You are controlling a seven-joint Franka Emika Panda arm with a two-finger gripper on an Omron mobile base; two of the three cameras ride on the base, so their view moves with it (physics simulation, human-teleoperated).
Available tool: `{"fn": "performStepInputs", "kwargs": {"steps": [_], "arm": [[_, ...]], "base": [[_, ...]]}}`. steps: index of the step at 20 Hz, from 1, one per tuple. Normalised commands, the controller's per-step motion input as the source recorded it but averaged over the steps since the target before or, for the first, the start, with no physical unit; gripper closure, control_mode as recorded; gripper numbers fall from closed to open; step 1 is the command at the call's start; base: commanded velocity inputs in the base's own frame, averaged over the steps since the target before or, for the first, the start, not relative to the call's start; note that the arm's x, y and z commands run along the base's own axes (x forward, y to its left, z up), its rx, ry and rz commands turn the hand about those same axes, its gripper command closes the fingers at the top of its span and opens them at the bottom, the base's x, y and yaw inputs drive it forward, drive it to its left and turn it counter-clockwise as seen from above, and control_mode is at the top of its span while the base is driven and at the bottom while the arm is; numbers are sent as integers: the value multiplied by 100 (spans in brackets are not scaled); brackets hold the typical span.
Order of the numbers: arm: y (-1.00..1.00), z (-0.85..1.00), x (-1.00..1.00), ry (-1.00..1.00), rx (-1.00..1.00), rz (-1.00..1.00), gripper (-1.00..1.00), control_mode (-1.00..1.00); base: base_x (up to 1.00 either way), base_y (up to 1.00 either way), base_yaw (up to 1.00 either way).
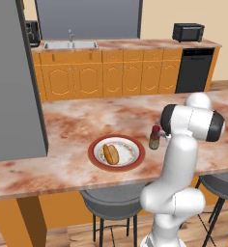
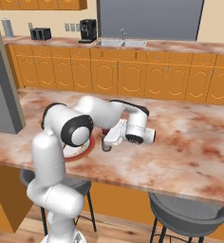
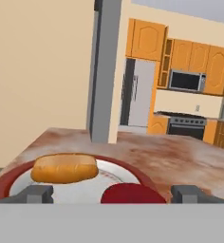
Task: Move the hot dog bun to the plate on the dining table and place the condiment next to that plate. Then navigate to the fridge and take the sausage and place it on the plate as well.
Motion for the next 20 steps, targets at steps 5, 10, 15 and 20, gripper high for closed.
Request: {"fn": "performStepInputs", "kwargs": {"steps": [5, 10, 15, 20], "arm": [[0, 64, -4, -12, -5, 0, -100, -100], [15, 84, -53, -12, -13, 0, -100, -100], [53, 91, -84, -10, -16, -2, -100, -100], [88, 76, -98, -2, -10, -27, -100, -100]], "base": [[0, 0, 0], [0, 0, 0], [0, 0, 0], [0, 0, 0]]}}
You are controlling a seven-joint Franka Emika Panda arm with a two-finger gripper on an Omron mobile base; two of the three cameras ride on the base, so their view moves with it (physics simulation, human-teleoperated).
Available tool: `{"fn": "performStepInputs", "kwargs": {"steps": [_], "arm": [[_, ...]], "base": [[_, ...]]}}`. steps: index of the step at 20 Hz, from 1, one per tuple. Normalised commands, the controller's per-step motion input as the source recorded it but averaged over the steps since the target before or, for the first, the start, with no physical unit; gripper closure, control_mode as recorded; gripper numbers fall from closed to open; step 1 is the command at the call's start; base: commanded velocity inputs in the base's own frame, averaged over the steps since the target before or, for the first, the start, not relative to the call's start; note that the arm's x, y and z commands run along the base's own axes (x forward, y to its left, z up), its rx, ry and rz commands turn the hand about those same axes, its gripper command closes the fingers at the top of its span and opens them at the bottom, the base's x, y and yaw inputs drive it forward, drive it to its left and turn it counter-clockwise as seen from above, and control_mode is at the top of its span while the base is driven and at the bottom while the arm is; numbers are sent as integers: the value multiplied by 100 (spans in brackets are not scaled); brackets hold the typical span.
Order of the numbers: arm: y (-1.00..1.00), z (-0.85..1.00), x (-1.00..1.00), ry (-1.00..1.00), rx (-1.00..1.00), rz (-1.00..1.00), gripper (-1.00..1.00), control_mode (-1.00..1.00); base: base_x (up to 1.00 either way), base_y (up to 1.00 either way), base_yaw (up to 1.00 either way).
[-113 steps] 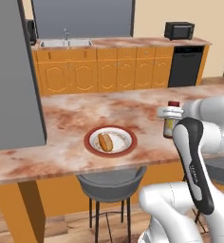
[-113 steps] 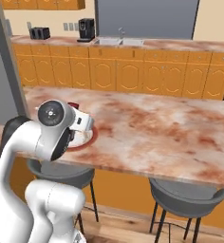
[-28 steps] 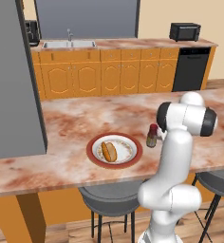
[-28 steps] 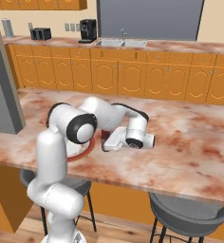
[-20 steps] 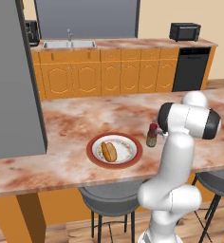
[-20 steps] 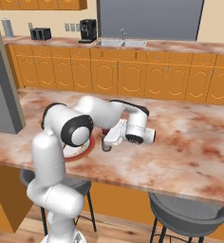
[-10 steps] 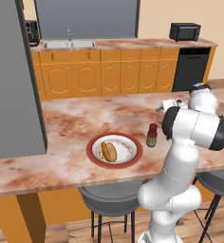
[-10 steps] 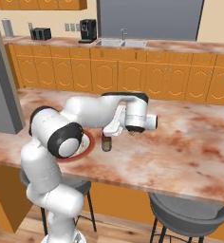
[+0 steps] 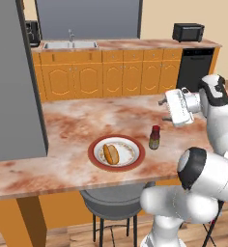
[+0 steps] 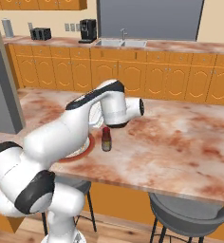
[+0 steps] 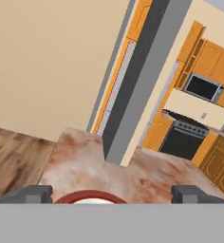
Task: Move the hot dog bun to the plate on the dining table and place the condiment next to that plate. Then navigate to the fridge and take the sausage and place it on the plate as well.
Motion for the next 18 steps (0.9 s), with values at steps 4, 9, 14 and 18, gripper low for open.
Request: {"fn": "performStepInputs", "kwargs": {"steps": [4, 9, 14, 18], "arm": [[45, 47, -98, 4, 0, -56, -100, -100], [9, 40, -80, 15, 0, -63, -100, -100], [0, 56, -55, 32, 1, -59, -100, -100], [7, 82, -47, 39, 0, -50, -100, -100]], "base": [[0, 0, 0], [0, 0, 0], [0, 0, 0], [0, 0, 0]]}}
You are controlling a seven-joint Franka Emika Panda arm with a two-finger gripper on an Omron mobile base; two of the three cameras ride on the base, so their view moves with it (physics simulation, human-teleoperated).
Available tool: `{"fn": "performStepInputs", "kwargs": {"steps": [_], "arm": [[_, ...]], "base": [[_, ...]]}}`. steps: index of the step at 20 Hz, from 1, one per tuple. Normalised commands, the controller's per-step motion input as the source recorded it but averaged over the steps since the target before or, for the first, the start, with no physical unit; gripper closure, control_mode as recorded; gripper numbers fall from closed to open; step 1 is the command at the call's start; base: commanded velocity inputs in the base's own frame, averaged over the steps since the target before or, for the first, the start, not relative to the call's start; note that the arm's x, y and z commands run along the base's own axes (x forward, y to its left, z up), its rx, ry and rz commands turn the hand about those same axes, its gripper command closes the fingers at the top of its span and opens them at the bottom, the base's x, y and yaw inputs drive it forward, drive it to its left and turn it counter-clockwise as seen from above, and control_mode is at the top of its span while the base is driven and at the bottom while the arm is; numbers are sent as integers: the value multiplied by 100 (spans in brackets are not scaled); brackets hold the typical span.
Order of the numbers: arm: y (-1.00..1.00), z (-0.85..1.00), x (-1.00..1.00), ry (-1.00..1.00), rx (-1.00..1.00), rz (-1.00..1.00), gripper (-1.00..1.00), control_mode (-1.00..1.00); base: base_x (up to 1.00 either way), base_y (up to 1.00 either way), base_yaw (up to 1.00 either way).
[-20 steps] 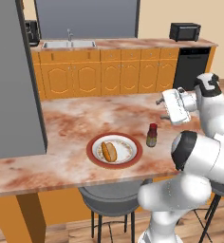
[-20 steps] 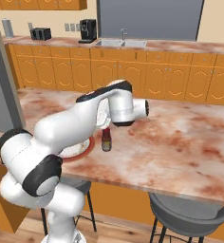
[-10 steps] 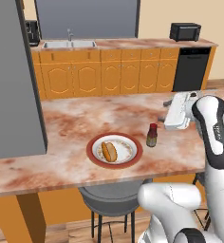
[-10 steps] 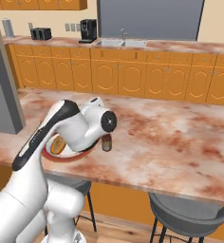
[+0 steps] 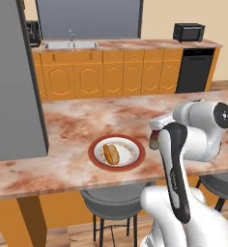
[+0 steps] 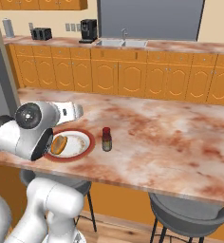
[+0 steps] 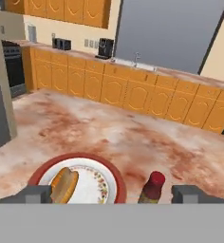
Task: Move the hot dog bun to the plate on the dining table and place the condiment next to that plate. Then navigate to the fridge and take the sausage and place it on the plate as well.
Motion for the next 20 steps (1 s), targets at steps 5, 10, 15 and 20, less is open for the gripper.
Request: {"fn": "performStepInputs", "kwargs": {"steps": [5, 10, 15, 20], "arm": [[1, 63, -41, 44, -5, -44, -100, -100], [0, -17, -77, 25, -1, -38, -100, -100], [-15, -62, -68, 14, 6, -27, -100, -100], [1, -34, -20, 3, 13, -4, -100, -100]], "base": [[0, 0, 0], [0, 0, 0], [0, 0, 0], [0, 0, 0]]}}
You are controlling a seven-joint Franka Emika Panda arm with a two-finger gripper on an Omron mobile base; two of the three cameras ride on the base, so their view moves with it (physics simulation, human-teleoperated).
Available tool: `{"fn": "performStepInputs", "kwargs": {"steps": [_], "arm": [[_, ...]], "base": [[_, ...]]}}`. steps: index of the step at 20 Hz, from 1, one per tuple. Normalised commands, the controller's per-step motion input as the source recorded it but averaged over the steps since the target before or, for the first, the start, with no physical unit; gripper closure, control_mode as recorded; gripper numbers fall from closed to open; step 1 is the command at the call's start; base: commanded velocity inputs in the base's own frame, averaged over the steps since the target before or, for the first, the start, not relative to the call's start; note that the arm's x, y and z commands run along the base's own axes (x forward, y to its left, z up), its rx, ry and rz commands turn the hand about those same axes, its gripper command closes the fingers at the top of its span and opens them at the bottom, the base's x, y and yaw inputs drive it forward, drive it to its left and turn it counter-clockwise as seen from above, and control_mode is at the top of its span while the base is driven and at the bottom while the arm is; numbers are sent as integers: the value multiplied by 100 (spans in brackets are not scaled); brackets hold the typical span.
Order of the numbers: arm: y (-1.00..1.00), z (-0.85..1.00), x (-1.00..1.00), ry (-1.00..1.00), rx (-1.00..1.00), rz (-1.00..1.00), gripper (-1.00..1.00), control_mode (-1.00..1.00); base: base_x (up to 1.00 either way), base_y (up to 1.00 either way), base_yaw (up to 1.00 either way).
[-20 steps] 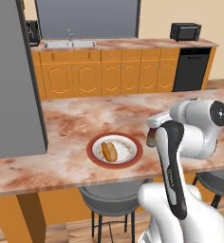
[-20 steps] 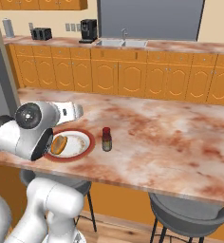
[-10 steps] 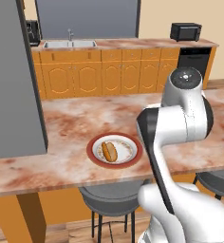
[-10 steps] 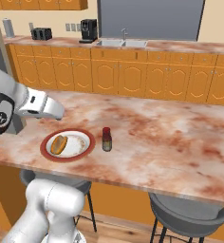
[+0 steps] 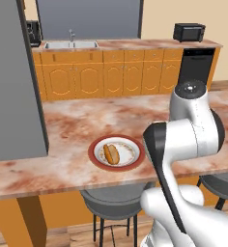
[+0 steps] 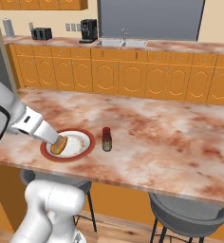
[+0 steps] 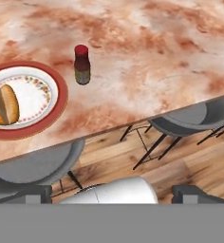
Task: Move the hot dog bun to the plate on the dining table and place the condiment next to that plate. Then navigate to the fridge and take the sausage and place it on the plate as well.
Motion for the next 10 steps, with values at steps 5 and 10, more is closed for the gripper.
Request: {"fn": "performStepInputs", "kwargs": {"steps": [5, 10], "arm": [[0, -41, 19, 2, 9, 10, -100, -100], [2, -9, 6, 3, 0, 4, -100, 100]], "base": [[0, 0, 0], [-20, 1, 2]]}}
